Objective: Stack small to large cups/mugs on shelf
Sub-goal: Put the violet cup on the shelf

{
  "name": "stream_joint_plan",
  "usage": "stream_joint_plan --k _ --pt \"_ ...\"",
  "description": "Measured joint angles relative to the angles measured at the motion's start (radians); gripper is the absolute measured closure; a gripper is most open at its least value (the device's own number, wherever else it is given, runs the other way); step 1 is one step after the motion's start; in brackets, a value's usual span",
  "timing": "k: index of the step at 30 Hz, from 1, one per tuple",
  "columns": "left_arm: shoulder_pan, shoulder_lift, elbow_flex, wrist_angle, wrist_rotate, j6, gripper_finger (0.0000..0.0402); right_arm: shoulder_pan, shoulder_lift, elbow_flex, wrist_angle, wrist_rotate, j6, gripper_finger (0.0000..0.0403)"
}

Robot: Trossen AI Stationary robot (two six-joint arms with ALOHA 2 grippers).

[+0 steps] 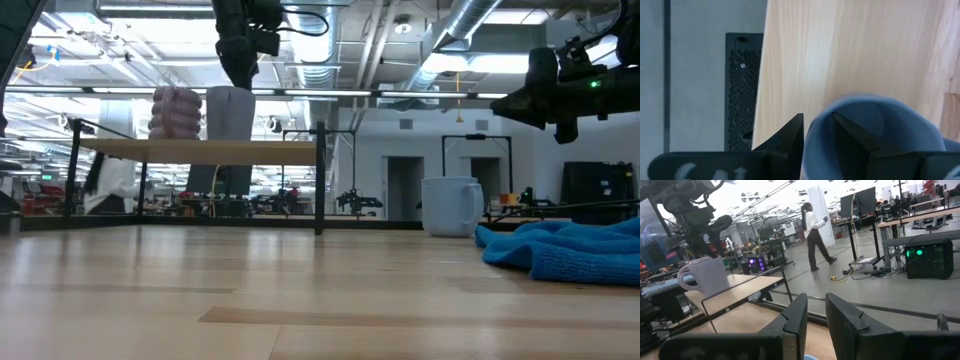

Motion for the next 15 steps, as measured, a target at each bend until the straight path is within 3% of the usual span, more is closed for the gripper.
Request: stream_joint_plan --k 15 --pt "0.001 0.000 0.000 0.002 -0.020 0.045 0.0311 0.000 0.000 0.000 -0.002 0.000 0.000 0.0310"
